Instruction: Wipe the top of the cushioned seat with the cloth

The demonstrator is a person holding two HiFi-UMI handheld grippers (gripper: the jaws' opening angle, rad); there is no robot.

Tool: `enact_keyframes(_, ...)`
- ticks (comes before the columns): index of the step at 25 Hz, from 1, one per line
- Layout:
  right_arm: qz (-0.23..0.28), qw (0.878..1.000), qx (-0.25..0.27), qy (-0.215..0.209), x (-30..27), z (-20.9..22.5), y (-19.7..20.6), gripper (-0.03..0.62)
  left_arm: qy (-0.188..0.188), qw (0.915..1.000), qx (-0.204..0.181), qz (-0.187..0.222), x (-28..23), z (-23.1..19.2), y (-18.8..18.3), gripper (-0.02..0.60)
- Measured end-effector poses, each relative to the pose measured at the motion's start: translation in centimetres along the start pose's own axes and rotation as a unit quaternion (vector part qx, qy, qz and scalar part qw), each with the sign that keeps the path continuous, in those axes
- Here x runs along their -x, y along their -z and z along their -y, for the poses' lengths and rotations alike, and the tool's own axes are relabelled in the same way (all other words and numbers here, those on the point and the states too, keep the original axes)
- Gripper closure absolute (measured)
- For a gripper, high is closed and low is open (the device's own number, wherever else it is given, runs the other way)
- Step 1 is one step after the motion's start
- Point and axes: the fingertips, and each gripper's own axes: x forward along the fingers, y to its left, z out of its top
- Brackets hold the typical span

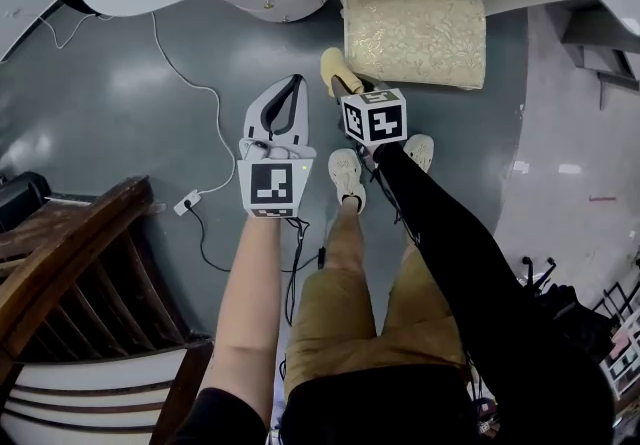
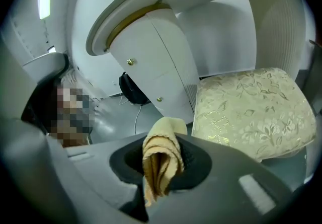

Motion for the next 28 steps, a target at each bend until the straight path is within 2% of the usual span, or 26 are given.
enact_keyframes(5, -0.022, 0.999, -0.008, 0.028, 0.8, 2.9, 0.9, 0.534, -0.005, 0.9999, 0.008, -0.006, -0.6, 1.6, 0.4, 0.574)
enact_keyframes(14, -0.028, 0.998, -0.021, 0.047, 4.1, 10.6, 0.4, 0.534, -0.001, 0.9999, 0.013, -0.006, -4.3, 6.2, -1.6, 0.574)
enact_keyframes(22, -0.027, 0.994, -0.041, 0.095, 9.8, 21.2, 0.6, 0.534, 0.019, 0.9997, 0.008, -0.011, -8.6, 12.0, -3.2, 0.574)
enact_keyframes(28, -0.030, 0.987, -0.043, 0.150, 15.3, 29.5, 0.4, 0.534, 0.045, 0.9989, -0.001, -0.011, -11.7, 16.6, -4.7, 0.574)
